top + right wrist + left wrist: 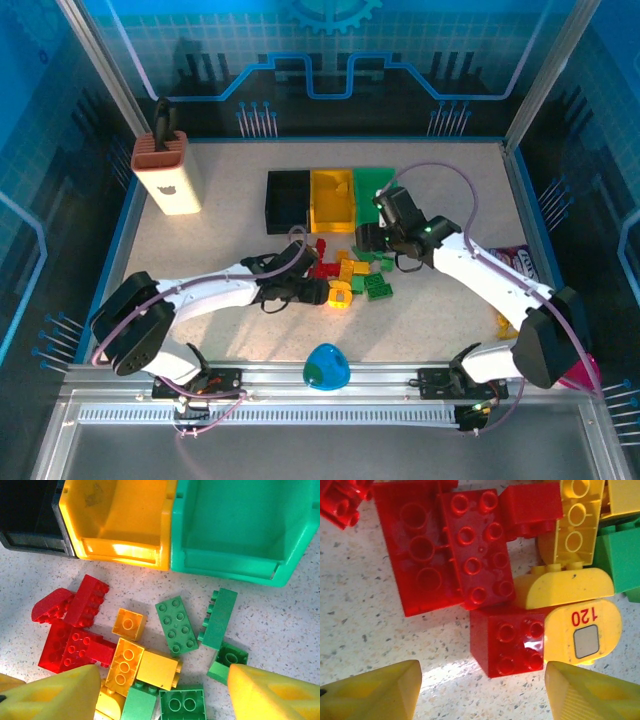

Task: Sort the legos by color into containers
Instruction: Pick up the lego from the middle-left of the table.

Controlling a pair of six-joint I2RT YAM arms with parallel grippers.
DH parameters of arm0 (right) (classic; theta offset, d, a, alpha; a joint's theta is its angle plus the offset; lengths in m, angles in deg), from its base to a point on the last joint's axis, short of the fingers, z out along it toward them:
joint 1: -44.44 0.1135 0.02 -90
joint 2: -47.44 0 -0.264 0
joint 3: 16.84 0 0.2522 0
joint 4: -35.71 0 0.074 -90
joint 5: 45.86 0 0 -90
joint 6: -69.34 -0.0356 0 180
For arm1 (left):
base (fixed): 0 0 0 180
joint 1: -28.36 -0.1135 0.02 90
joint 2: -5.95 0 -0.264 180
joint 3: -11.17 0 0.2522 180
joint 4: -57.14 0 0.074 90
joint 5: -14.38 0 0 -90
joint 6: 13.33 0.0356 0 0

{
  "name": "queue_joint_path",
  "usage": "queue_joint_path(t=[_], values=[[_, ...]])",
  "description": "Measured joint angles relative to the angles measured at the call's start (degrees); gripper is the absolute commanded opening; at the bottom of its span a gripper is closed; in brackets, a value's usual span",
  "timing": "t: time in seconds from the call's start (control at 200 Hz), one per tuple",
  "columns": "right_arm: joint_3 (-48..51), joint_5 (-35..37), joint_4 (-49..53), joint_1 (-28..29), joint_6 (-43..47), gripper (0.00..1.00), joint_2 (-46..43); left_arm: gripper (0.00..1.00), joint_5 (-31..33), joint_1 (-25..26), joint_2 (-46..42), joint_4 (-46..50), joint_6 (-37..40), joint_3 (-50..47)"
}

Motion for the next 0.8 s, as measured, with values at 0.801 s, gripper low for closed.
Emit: queue_joint_path(t=[0.801], values=[[7.1,-0.4,-2.5,-2.5,-2.0,0.64,-7.2,0.32,-0.4,0.1,7.4,0.1,0.0,5.6]])
